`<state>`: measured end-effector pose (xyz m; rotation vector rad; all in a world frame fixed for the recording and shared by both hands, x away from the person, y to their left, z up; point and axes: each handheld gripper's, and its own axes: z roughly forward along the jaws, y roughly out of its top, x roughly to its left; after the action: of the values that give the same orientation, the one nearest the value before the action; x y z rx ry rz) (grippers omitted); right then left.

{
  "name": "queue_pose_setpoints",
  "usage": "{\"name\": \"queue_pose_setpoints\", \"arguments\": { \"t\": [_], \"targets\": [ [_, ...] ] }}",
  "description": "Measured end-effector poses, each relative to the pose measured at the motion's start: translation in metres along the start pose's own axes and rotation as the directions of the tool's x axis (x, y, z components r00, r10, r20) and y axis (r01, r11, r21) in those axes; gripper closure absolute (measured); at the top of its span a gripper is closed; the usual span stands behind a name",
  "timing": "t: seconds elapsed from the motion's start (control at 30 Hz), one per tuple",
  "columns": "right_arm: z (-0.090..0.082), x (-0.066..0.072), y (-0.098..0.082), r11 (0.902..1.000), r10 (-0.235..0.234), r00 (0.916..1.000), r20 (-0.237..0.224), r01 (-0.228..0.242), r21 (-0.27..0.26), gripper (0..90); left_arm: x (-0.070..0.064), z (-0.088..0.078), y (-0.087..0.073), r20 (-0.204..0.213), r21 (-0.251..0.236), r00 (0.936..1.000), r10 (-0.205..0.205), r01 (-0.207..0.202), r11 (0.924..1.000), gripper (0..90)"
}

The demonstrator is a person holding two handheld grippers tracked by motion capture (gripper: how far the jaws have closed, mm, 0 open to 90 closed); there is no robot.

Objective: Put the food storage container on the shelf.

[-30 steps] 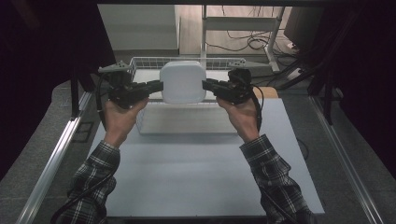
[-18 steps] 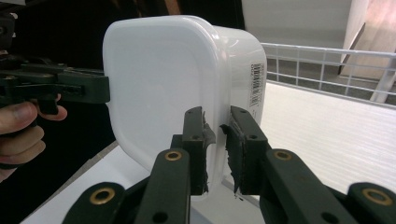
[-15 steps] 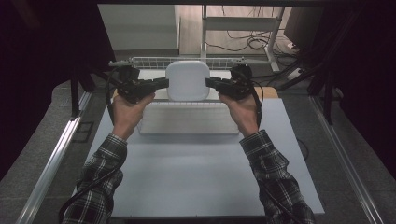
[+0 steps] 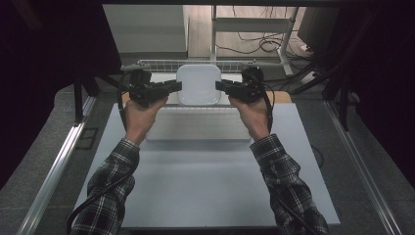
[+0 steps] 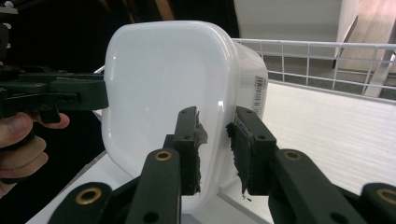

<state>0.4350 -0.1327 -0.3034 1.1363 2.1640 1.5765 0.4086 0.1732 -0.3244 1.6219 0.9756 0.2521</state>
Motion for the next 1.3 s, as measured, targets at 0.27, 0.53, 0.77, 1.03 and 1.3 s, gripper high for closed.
{"name": "queue_pose_setpoints", "arguments": {
  "t": [0.27,0.53,0.77,1.03,1.3],
  "targets": [
    [0.007,0.001,0.004,0.9999,-0.016,0.9996,0.025,0.016,-0.001,65.1,0.001,0.006,0.001,-0.022,0.007,0.9997,0.012,-0.012,0.9999,63.4],
    [0.012,-0.002,0.005,0.9999,-0.017,0.9990,0.041,0.017,0.000,59.4,0.002,0.015,-0.001,-0.049,0.032,0.9984,0.027,-0.026,0.9992,58.0],
    [0.019,-0.001,0.005,0.9981,-0.062,0.9934,0.097,0.060,0.014,53.5,0.004,0.018,0.002,-0.066,0.036,0.9977,0.018,-0.015,0.9992,50.8],
    [0.023,-0.002,0.007,0.9973,-0.074,0.9890,0.128,0.073,0.010,49.4,0.008,0.023,0.007,-0.122,0.033,0.9924,0.018,-0.014,0.9993,41.3],
    [0.032,-0.006,0.012,0.9985,-0.055,0.9864,0.155,0.055,0.002,49.2,0.014,0.030,0.016,-0.156,0.051,0.9877,0.014,-0.006,0.9987,38.4]
  ]
}}
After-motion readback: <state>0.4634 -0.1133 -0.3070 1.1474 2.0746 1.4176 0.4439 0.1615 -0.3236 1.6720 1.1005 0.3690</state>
